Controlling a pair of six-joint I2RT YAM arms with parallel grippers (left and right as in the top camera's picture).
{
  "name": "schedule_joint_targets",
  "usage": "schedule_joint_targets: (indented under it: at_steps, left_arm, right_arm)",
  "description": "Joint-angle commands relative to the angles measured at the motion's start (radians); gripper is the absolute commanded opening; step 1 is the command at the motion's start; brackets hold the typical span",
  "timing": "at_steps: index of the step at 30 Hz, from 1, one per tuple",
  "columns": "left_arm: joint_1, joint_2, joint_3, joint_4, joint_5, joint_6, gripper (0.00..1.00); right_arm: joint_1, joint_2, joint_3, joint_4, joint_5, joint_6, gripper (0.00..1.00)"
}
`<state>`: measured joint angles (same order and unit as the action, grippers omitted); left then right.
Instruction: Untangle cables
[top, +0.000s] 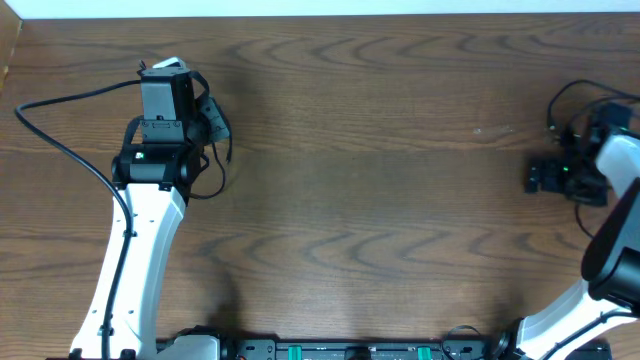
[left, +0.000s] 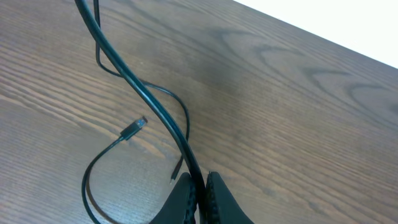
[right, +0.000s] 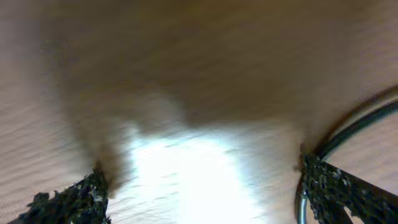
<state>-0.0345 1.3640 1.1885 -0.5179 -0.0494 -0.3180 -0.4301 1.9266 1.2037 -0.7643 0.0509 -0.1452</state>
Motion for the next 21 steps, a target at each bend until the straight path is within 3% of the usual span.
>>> schedule_joint_targets:
  at_steps: [1, 10, 15, 16, 21]
  left_arm:
    - [-0.002, 0.002, 0.006, 0.003, 0.016, -0.002, 0.07]
    - [-0.002, 0.002, 0.006, 0.003, 0.016, -0.002, 0.07]
    - [-0.002, 0.002, 0.006, 0.003, 0.016, -0.002, 0.08]
    - [-0.002, 0.002, 0.006, 0.003, 0.018, -0.002, 0.07]
    - [-0.011, 0.002, 0.006, 0.011, 0.078, -0.002, 0.07]
  right_arm:
    - [-0.071, 0.023, -0.015, 0.006, 0.116, -0.016, 0.99]
    - [-0.174, 0.023, -0.015, 0.014, 0.039, 0.042, 0.99]
    - [-0.175, 0.022, -0.015, 0.028, -0.430, -0.131, 0.99]
    - [-0.171, 0.022, -0.015, 0.029, -0.595, -0.185, 0.99]
    - [-0.138, 0.022, -0.015, 0.031, -0.816, -0.238, 0.99]
